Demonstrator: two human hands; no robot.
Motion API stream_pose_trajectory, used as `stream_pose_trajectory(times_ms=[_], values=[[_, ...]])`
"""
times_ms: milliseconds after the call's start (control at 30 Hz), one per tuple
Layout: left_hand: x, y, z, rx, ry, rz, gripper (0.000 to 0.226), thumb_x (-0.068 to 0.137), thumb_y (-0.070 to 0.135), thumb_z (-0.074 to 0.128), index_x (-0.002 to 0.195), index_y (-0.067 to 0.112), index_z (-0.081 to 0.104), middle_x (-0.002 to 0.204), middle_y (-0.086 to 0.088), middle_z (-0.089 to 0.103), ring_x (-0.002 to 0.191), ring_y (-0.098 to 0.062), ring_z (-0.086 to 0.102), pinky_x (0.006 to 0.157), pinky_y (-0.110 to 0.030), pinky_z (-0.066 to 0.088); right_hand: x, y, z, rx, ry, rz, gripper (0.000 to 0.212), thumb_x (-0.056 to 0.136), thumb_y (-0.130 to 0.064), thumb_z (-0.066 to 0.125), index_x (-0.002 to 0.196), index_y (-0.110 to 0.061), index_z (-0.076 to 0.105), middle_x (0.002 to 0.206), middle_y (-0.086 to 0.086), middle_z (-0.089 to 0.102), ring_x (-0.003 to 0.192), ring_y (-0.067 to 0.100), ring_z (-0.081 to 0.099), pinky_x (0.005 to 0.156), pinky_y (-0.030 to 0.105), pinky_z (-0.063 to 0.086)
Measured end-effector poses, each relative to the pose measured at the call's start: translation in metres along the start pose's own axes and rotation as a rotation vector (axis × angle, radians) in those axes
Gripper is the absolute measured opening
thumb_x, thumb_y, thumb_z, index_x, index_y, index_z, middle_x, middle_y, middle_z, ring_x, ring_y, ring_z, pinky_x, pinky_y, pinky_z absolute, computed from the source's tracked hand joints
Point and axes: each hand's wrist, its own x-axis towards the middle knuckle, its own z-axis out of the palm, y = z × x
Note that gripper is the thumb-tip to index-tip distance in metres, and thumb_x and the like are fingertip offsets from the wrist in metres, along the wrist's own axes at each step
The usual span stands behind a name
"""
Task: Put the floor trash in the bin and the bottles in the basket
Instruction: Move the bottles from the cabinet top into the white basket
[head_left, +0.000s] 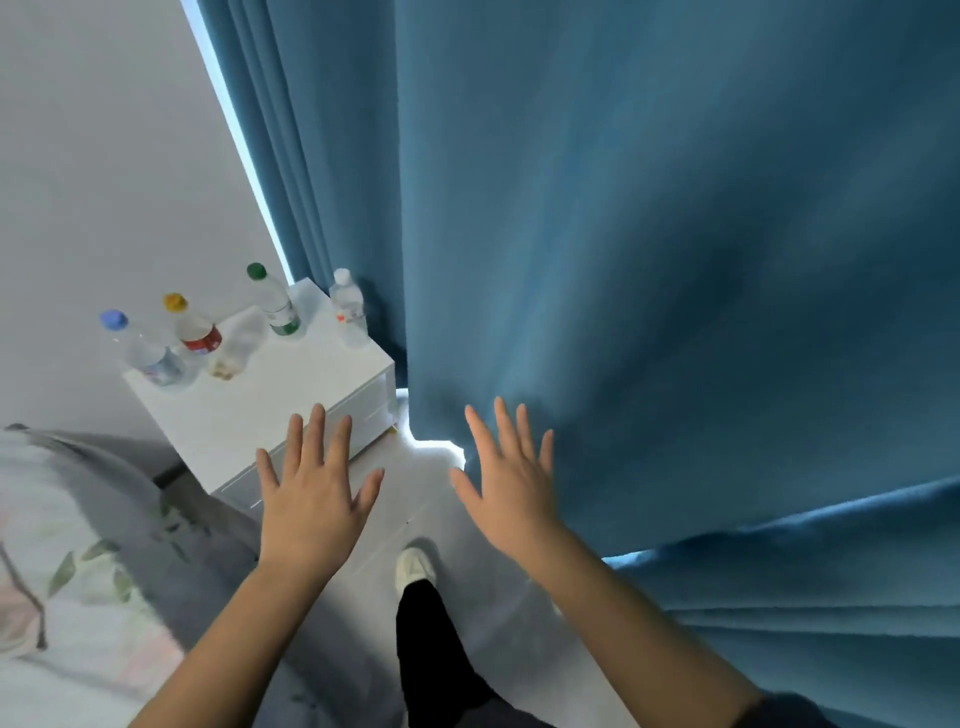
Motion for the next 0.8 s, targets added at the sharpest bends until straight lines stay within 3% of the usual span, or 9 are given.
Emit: stream_pose_trajectory(times_ms=[100,200,500,800], values=[[0.035,-0.024,0.003,-0.013,-0.020,-0.066,0.066,0.093,0.052,0.040,0.147,0.015,0.031,0.157,-0.011,0.018,0.146,-0.032,0.011,0.111,-0.060,0.017,0.044,-0.018,0.005,0.007,-0.026,-0.049,0.065,0.097,-0.050,0.036,0.152,-0.033,0.006,0.161,0.003,-0.005,0.147,0.028,-0.008,0.116,0.054,-0.003],[0.075,-0.049,0.004,-0.016,-0.034,-0.128,0.067,0.093,0.052,0.037,0.150,0.019,0.022,0.159,-0.008,0.011,0.147,-0.029,0.003,0.114,-0.057,0.010,0.098,-0.037,0.011,0.002,-0.056,-0.098,0.066,0.097,-0.050,0.035,0.152,-0.032,0.003,0.161,0.002,-0.007,0.147,0.028,-0.011,0.117,0.054,-0.002],[0.162,-0.147,-0.011,0.049,-0.077,-0.345,0.068,0.093,0.053,0.039,0.149,0.018,0.022,0.158,-0.009,0.013,0.146,-0.030,0.008,0.113,-0.057,0.014,0.253,-0.114,0.023,-0.017,-0.177,-0.217,0.069,0.096,-0.046,0.039,0.152,-0.031,0.002,0.161,0.002,-0.008,0.147,0.031,-0.008,0.117,0.054,0.004],[0.237,-0.244,0.003,0.084,-0.170,-0.437,0.068,0.094,0.051,0.038,0.150,0.019,0.017,0.159,-0.008,0.009,0.146,-0.030,0.007,0.112,-0.056,0.016,0.351,-0.155,0.041,-0.105,-0.240,-0.133,0.070,0.095,-0.043,0.044,0.151,-0.030,0.004,0.160,0.004,-0.004,0.146,0.036,-0.001,0.113,0.056,0.020]])
